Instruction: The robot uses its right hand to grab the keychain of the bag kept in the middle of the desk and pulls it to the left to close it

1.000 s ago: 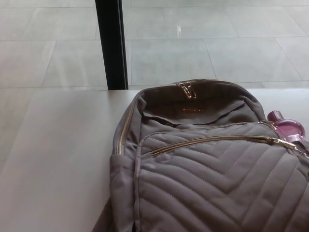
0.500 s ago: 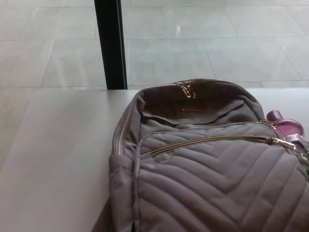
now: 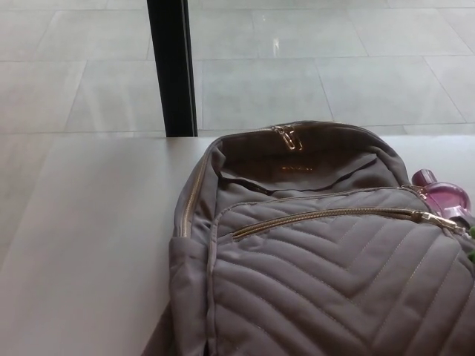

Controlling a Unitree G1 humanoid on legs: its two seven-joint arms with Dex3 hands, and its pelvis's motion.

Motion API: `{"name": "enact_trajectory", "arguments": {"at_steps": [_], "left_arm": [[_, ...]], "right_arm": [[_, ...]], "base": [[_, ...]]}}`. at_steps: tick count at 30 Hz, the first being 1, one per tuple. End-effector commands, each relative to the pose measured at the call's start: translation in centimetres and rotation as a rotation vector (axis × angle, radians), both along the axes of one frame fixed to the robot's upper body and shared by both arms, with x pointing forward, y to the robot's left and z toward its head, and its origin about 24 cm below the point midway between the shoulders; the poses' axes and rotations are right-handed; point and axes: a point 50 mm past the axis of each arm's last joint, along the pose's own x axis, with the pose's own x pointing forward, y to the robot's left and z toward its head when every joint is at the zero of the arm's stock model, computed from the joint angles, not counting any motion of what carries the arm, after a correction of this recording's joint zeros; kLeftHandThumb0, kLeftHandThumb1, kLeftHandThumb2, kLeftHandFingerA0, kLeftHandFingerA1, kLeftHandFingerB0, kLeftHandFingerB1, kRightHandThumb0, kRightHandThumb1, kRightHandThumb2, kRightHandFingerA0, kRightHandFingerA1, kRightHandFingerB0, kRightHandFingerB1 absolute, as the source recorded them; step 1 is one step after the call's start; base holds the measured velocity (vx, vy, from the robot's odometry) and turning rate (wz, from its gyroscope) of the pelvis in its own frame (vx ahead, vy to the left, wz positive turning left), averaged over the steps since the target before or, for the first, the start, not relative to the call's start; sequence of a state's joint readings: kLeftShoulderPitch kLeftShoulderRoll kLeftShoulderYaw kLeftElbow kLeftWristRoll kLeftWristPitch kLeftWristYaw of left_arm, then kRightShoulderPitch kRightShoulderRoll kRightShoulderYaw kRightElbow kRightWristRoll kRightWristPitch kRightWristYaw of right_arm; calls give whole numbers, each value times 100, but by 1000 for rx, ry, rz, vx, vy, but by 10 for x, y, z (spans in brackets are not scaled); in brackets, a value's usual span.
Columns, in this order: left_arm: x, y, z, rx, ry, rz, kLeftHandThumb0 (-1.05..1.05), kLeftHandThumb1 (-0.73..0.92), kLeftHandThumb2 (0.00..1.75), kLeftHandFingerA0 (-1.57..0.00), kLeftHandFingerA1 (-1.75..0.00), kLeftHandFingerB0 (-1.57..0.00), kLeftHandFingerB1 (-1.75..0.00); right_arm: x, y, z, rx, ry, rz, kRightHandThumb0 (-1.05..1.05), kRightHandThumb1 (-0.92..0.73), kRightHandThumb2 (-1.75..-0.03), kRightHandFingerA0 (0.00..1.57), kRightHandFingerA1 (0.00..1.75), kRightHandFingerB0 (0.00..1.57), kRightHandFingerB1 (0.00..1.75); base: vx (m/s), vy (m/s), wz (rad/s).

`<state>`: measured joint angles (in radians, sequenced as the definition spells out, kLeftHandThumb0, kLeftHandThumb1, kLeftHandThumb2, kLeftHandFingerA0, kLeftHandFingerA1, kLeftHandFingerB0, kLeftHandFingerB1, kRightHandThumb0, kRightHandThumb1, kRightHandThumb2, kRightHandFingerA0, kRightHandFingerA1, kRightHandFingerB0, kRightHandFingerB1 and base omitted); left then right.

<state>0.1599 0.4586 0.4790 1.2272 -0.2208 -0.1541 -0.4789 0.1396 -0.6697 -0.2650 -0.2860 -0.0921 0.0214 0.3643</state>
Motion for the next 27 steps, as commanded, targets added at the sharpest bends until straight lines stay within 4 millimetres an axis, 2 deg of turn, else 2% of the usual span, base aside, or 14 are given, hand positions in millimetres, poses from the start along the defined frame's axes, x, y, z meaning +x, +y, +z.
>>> {"name": "enact_trajectory", "arguments": {"at_steps": [1, 2, 5, 8, 9, 10, 11, 12, 14, 16, 24, 25, 26, 27], "left_arm": [[2, 5, 4, 3, -7, 7, -92, 74, 65, -67, -108, -44, -93], [3, 5, 4, 0, -10, 11, -92, 75, 65, -67, -108, -43, -93], [4, 4, 3, -8, -16, 27, -91, 75, 65, -68, -108, -43, -93], [4, 4, 3, -11, -14, 29, -93, 75, 64, -69, -108, -44, -94], [4, 4, 3, -13, -12, 33, -93, 75, 64, -69, -108, -44, -94], [3, 4, 3, -12, -16, 30, -93, 76, 66, -67, -108, -44, -93], [2, 5, 3, 0, -5, 22, -89, 54, 110, -73, -99, -51, -85], [3, 5, 4, -4, -11, 17, -92, 78, 64, -69, -108, -50, -94], [2, 5, 4, -2, -7, 17, -92, 78, 66, -69, -106, -48, -92], [3, 5, 4, -4, -8, 23, -94, 79, 63, -70, -107, -50, -93], [5, 5, 4, -6, -9, 19, -97, 79, 65, -71, -108, -49, -93], [5, 5, 3, -7, -10, 23, -91, 55, 111, -75, -100, -50, -85], [5, 5, 3, -7, -11, 24, -97, 81, 63, -73, -110, -50, -94], [5, 4, 3, -6, -13, 23, -97, 81, 63, -73, -110, -50, -94]], "right_arm": [[0, 6, 5, -49, 23, 15, -67, -68, -61, 75, 103, 24, 29], [0, 6, 4, -63, 38, 18, -71, -54, -87, 79, 101, 16, 42], [0, 3, -2, -93, 82, 13, -70, -53, -86, 80, 96, 15, 41], [0, 0, -7, -104, 125, -8, -73, -53, -87, 82, 103, 15, 41], [0, -2, -9, -125, 149, -20, -73, -53, -87, 82, 103, 15, 41], [0, -5, -12, -156, 171, -31, -71, -67, -61, 76, 125, 22, 29], [-1, -8, -13, -200, 184, -41, -76, -62, -66, 79, 138, 19, 30], [0, -9, -13, -218, 191, -54, -75, -63, -65, 78, 143, 20, 30], [-1, -10, -13, -230, 196, -64, -72, -68, -61, 78, 143, 21, 29], [0, -11, -13, -270, 206, -84, -76, -67, -64, 66, 153, 17, 29], [3, -9, -11, -263, 201, -83, -64, -62, -63, 72, 154, 22, 30], [3, -7, -11, -256, 201, -81, -63, -65, -59, 75, 149, 23, 29], [4, -5, -11, -243, 196, -74, -61, -64, -59, 77, 145, 25, 30], [4, -3, -11, -227, 188, -65, -61, -64, -59, 77, 145, 25, 30]], "base": [[0, 0, 0], [0, 0, 0], [0, 0, 0], [0, 0, 0], [0, 0, 0], [0, 0, 0], [0, 0, 0], [0, 0, 0], [0, 0, 0], [0, 0, 0], [0, 0, 0], [0, 0, 0], [0, 0, 0], [0, 0, 0]]}}
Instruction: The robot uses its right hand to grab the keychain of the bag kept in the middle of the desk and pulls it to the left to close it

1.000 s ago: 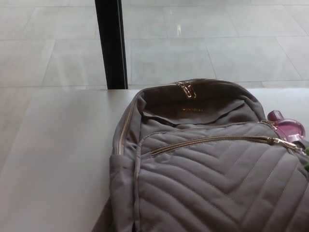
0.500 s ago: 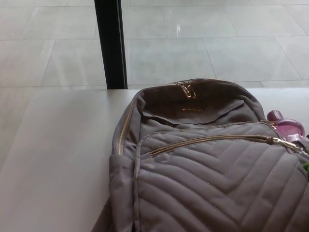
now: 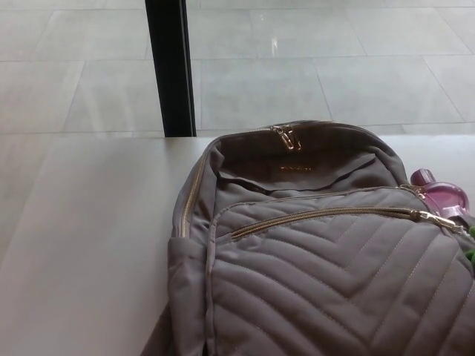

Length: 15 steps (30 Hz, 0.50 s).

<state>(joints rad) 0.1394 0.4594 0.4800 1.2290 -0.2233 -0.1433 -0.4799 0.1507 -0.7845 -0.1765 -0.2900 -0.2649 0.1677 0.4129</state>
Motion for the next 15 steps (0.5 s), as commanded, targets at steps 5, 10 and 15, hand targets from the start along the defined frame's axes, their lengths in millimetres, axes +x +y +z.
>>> {"name": "enact_trajectory", "arguments": {"at_steps": [5, 10, 15], "left_arm": [[-1, 2, 1, -5, -16, 40, -97, 86, 64, -66, -110, -50, -94], [2, 1, 0, 3, -34, 60, -95, 66, 119, -71, -102, -57, -90], [3, 0, 0, 4, -40, 58, -100, 92, 74, -71, -112, -53, -98]], "right_arm": [[4, 10, 5, 49, -13, 22, -57, -64, -59, 79, 146, 27, 30], [5, 9, 3, 29, 13, 12, -56, -64, -59, 78, 140, 28, 31], [5, 1, -5, 28, 26, -4, -54, -60, -60, 84, 135, 29, 32]], "base": [[0, 0, 0], [0, 0, 0], [0, 0, 0]]}}
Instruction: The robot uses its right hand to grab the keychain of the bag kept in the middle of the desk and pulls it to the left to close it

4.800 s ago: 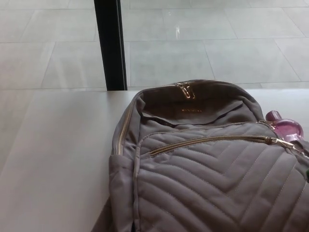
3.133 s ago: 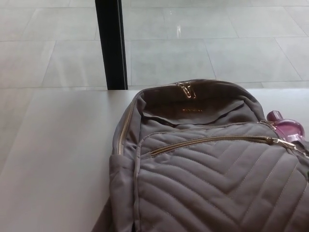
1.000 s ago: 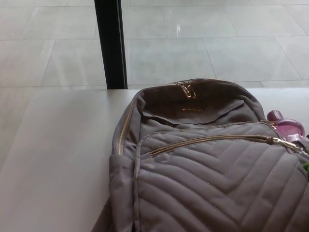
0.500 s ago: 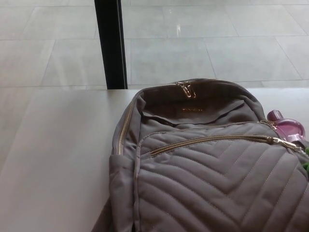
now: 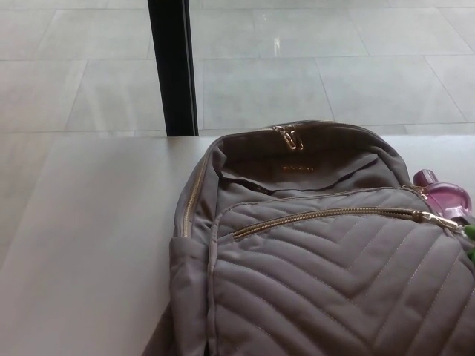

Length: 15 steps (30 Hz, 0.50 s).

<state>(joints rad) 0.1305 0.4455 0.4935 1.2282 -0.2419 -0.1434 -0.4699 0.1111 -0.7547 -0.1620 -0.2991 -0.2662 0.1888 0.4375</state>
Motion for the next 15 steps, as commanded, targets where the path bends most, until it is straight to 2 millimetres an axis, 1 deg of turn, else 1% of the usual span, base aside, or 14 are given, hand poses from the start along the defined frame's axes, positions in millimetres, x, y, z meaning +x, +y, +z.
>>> {"name": "enact_trajectory", "arguments": {"at_steps": [1, 3, 4, 5, 6, 9, 10, 13, 15], "left_arm": [[1, 2, 2, 14, -14, 28, -101, 92, 75, -74, -113, -54, -98], [1, 2, 2, 17, -13, 25, -101, 92, 75, -74, -113, -54, -98], [1, 2, 1, 20, -13, 24, -102, 92, 75, -69, -113, -53, -96], [1, 2, 1, 18, -15, 25, -102, 92, 75, -69, -113, -53, -96], [1, 2, 1, 22, -12, 31, -102, 92, 75, -70, -112, -54, -97], [2, 2, 2, 26, -9, 31, -103, 92, 76, -72, -113, -53, -96], [2, 2, 2, 28, -10, 31, -104, 92, 77, -71, -114, -53, -97], [1, 2, 1, 26, -12, 32, -104, 92, 78, -71, -113, -51, -96], [1, 2, 1, 26, -14, 35, -104, 92, 79, -73, -113, -55, -98]], "right_arm": [[0, -7, -8, -16, 35, -23, -49, -61, -60, 84, 134, 31, 33], [0, -7, -8, -25, 39, -27, -49, -61, -60, 84, 134, 31, 33], [0, -9, -11, -41, 40, -52, -32, -63, -62, 77, 152, 41, 36], [0, -10, -12, -42, 41, -55, -32, -63, -62, 77, 152, 41, 36], [0, -11, -15, -52, 50, -64, -24, -65, -60, 73, 159, 46, 37], [1, -12, -17, -55, 47, -60, -21, -66, -60, 73, 160, 48, 38], [0, -12, -20, -71, 58, -55, -21, -67, -60, 71, 162, 52, 38], [0, -8, -21, -83, 66, -40, -22, -70, -62, 71, 159, 55, 39], [-1, -4, -20, -60, 67, -25, -22, -70, -63, 71, 154, 54, 40]], "base": [[0, 0, 0], [0, 0, 0], [0, 0, 0], [0, 0, 0], [0, 0, 0], [0, 0, 0], [0, 0, 0], [0, 0, 0], [0, 0, 0]]}}
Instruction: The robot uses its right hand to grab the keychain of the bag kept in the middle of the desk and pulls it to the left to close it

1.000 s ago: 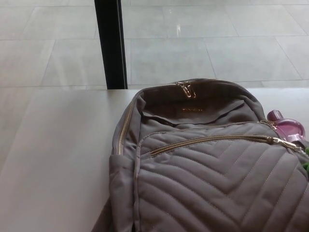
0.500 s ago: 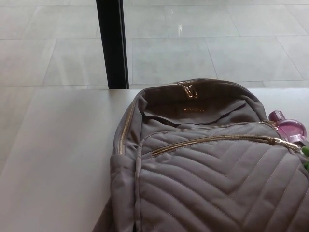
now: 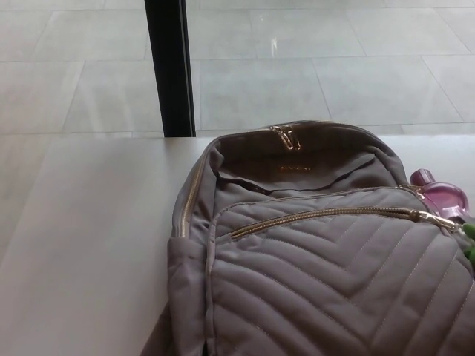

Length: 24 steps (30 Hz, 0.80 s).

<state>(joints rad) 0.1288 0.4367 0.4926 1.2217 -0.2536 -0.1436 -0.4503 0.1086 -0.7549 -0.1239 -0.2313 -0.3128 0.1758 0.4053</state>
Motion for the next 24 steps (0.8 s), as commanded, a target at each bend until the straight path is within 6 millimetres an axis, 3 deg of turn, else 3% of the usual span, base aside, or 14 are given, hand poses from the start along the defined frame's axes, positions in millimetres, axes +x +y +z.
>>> {"name": "enact_trajectory", "arguments": {"at_steps": [1, 10, 11, 12, 13, 14, 17, 18, 20, 21, 22, 23, 24], "left_arm": [[0, 3, 2, 22, -5, 19, -104, 92, 79, -73, -113, -55, -98], [2, 3, 2, 25, -13, 29, -105, 92, 87, -70, -115, -54, -101], [1, 3, 2, 28, -13, 38, -105, 92, 87, -70, -115, -54, -101], [1, 3, 2, 27, -14, 36, -105, 92, 89, -69, -116, -53, -101], [1, 3, 2, 28, -16, 30, -105, 92, 90, -68, -116, -52, -102], [1, 3, 2, 30, -14, 26, -104, 80, 136, -70, -106, -52, -91], [2, 3, 2, 29, -19, 36, -100, 76, 133, -71, -106, -52, -91], [2, 3, 2, 24, -23, 32, -105, 92, 91, -72, -114, -54, -98], [2, 3, 3, 23, -23, 31, -105, 92, 90, -67, -116, -51, -101], [2, 3, 2, 24, -20, 36, -105, 92, 89, -70, -116, -53, -101], [2, 3, 2, 23, -21, 39, -105, 92, 89, -70, -116, -53, -101], [2, 3, 2, 23, -21, 40, -105, 92, 89, -70, -116, -53, -101], [2, 3, 2, 20, -22, 41, -105, 92, 88, -69, -116, -54, -101]], "right_arm": [[-3, 4, -6, -17, 34, 14, -22, -70, -63, 71, 154, 54, 40], [-1, 22, -1, 9, -33, 97, -30, -69, -62, 78, 166, 51, 37], [-2, 22, -1, 9, -31, 99, -31, -67, -60, 78, 169, 47, 36], [-2, 23, 0, 7, -29, 102, -43, -66, -70, 86, 159, 42, 40], [-2, 23, 1, -5, -17, 107, -35, -63, -62, 77, 162, 31, 32], [-2, 23, 2, -19, -4, 110, -36, -63, -59, 79, 156, 28, 31], [-1, 24, 4, -25, -5, 117, -37, -62, -58, 77, 156, 24, 30], [-2, 25, 4, -33, -11, 121, -41, -58, -60, 77, 155, 15, 29], [-2, 25, 5, -29, -26, 133, -46, -58, -57, 79, 149, 8, 25], [-2, 25, 6, -35, -29, 136, -55, -50, -74, 84, 134, 6, 18], [-2, 25, 7, -30, -31, 137, -50, -57, -58, 77, 143, 1, 24], [-2, 25, 7, -30, -31, 137, -50, -57, -58, 77, 143, 1, 24], [-2, 26, 8, -30, -41, 136, -56, -48, -77, 84, 127, 4, 14]], "base": [[0, 0, 0], [0, 0, 0], [0, 0, 0], [0, 0, 0], [0, 0, 0], [0, 0, 0], [0, 0, 0], [0, 0, 0], [0, 0, 0], [0, 0, 0], [0, 0, 0], [0, 0, 0], [0, 0, 0]]}}
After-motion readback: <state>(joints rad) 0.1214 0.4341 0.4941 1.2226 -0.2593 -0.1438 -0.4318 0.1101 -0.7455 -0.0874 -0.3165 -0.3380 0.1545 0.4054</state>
